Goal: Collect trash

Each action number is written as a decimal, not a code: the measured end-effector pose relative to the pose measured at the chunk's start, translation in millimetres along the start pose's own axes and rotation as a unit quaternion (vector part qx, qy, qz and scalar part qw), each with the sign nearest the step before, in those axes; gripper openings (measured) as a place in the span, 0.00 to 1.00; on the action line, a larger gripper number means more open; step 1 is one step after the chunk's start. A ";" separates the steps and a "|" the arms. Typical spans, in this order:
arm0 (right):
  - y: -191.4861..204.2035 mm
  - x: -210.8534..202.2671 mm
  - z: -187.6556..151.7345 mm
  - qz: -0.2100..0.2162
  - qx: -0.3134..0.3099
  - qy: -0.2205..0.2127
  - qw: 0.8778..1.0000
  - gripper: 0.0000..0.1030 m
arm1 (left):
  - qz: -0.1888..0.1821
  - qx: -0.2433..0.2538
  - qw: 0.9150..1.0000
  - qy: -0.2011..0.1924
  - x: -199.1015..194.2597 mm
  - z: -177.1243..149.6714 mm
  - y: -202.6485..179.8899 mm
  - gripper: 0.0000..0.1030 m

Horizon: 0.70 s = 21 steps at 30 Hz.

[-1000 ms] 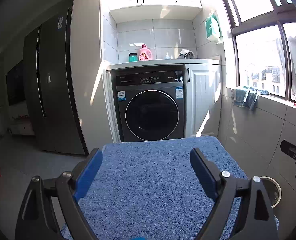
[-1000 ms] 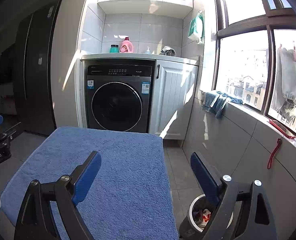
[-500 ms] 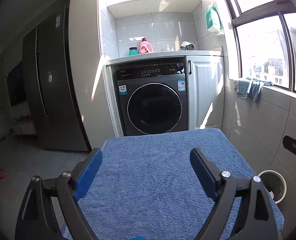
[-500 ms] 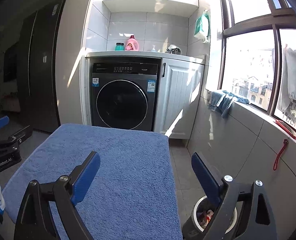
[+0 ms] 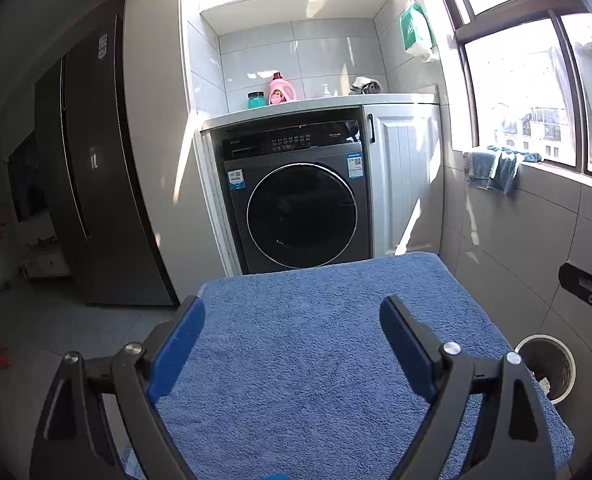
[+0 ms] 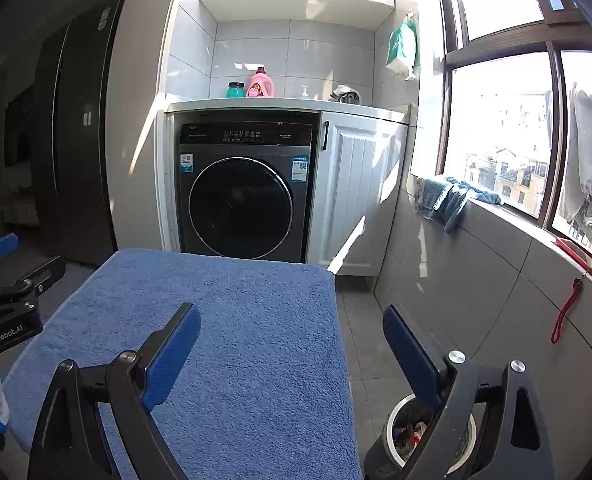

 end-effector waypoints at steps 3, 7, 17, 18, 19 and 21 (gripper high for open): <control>-5.6 1.3 1.5 -0.003 0.001 -0.001 1.000 0.90 | -0.002 0.000 1.000 -0.001 1.9 2.3 -4.0 0.86; -13.0 4.3 2.3 -0.005 0.006 -0.001 1.000 0.90 | -0.002 0.001 1.000 -0.001 4.0 5.5 -8.4 0.86; -25.7 14.1 5.2 -0.007 0.016 0.002 1.000 0.90 | 0.000 0.004 1.000 -0.003 13.0 14.7 -13.7 0.86; -26.9 14.5 5.7 -0.007 0.017 0.001 1.000 0.90 | -0.001 0.004 1.000 -0.003 14.3 15.5 -14.1 0.86; -28.2 14.8 6.1 -0.008 0.017 0.001 1.000 0.90 | -0.001 0.005 1.000 -0.003 14.9 15.7 -15.1 0.86; -30.4 16.5 7.1 -0.010 0.017 0.001 1.000 0.91 | -0.002 0.005 1.000 -0.003 17.2 15.9 -16.5 0.86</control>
Point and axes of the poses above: each gripper's, at about its wrist camera, not at the fingertips, and x roughly the way its jaws point, y to its left, z to its top, the point moved 3 cm from there along x, roughly the way its jaws point, and after that the axes turned 7 degrees about -y, right-handed, at the moved point
